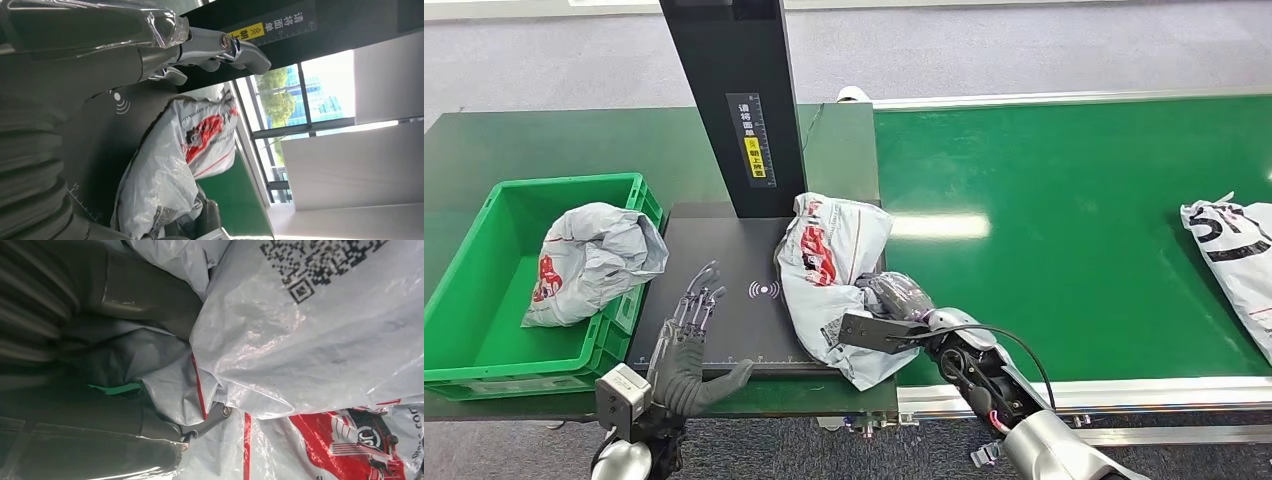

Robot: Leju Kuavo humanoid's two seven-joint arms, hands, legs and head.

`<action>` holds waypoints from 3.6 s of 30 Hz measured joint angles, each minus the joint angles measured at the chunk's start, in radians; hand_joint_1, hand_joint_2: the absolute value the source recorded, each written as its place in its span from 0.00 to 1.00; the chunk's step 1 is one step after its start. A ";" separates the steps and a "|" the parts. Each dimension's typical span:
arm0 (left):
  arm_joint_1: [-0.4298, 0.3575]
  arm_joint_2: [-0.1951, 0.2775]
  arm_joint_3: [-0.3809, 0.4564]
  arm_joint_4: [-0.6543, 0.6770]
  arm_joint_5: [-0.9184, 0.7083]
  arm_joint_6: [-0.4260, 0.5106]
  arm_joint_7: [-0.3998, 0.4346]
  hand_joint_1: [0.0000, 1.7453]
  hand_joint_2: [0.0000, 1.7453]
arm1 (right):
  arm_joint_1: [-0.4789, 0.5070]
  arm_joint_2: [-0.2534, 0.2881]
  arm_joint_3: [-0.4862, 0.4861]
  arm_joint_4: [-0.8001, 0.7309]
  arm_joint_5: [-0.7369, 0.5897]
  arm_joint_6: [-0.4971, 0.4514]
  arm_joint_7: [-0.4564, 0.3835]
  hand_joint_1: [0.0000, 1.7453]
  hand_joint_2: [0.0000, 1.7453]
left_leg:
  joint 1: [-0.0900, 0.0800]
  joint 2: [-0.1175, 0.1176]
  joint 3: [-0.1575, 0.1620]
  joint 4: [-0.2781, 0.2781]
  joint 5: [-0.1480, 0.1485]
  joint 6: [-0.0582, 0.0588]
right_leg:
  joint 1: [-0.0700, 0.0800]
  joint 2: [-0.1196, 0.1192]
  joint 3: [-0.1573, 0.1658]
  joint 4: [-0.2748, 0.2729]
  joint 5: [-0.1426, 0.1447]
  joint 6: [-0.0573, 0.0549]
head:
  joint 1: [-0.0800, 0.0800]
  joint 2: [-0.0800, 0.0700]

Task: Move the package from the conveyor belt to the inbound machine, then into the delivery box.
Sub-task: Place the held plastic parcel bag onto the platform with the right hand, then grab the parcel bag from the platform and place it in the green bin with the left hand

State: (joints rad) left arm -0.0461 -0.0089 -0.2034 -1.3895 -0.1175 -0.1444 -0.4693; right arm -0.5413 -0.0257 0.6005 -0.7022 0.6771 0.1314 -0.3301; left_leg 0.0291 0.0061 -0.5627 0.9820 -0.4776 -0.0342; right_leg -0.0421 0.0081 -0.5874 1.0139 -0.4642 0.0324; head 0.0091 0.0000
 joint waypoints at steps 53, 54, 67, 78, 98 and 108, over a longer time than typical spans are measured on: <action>0.009 -0.060 -0.029 0.011 -0.049 -0.017 0.002 0.00 1.00 | 0.253 0.072 -0.389 -0.339 -0.382 -0.027 -0.350 0.00 1.00 | 0.000 0.000 0.001 0.000 0.000 0.000 | 0.000 0.000 0.001 0.000 0.000 0.000 | 0.000 0.000; 0.006 -0.062 -0.030 0.012 -0.050 -0.017 0.001 0.00 1.00 | 0.262 0.077 -0.400 -0.352 -0.406 -0.038 -0.346 0.00 1.00 | 0.000 0.000 0.001 0.000 0.000 0.000 | 0.000 0.000 0.001 0.000 0.000 0.000 | 0.000 0.000; -0.158 -0.099 -0.111 0.123 -0.159 0.040 0.023 0.00 1.00 | 0.349 0.129 -0.487 -0.526 -0.539 -0.099 -0.298 0.00 1.00 | 0.000 0.001 0.000 0.000 0.000 0.000 | 0.000 0.000 0.000 0.000 0.000 0.000 | 0.000 0.000; -0.329 -0.118 -0.194 0.316 -0.365 0.103 0.128 0.00 1.00 | 0.350 0.149 -0.494 -0.533 -0.542 -0.094 -0.297 0.00 1.00 | 0.000 0.000 -0.001 0.000 0.000 0.000 | 0.000 0.000 0.000 0.000 0.000 0.000 | 0.000 0.000; -0.527 -0.165 -0.379 0.789 -0.864 0.141 0.393 0.94 1.00 | 0.350 0.175 -0.511 -0.533 -0.523 -0.068 -0.262 0.00 1.00 | 0.000 -0.001 0.000 0.000 0.000 0.000 | 0.000 0.000 0.002 0.000 0.000 0.000 | 0.000 0.000; -0.518 -0.173 -0.358 0.807 -0.864 0.272 0.333 1.00 1.00 | 0.388 0.180 -0.531 -0.569 -0.520 -0.067 -0.250 0.00 1.00 | 0.000 0.000 0.003 0.000 0.000 0.000 | 0.000 0.000 0.004 0.000 0.000 0.000 | 0.000 0.000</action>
State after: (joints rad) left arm -0.5644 -0.1822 -0.5616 -0.5826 -0.9817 0.1274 -0.1366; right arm -0.1538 0.1545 0.0694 -1.2716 0.1572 0.0649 -0.5801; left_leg 0.0290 0.0056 -0.5599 0.9822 -0.4777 -0.0340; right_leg -0.0423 0.0079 -0.5833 1.0138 -0.4639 0.0324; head 0.0088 0.0000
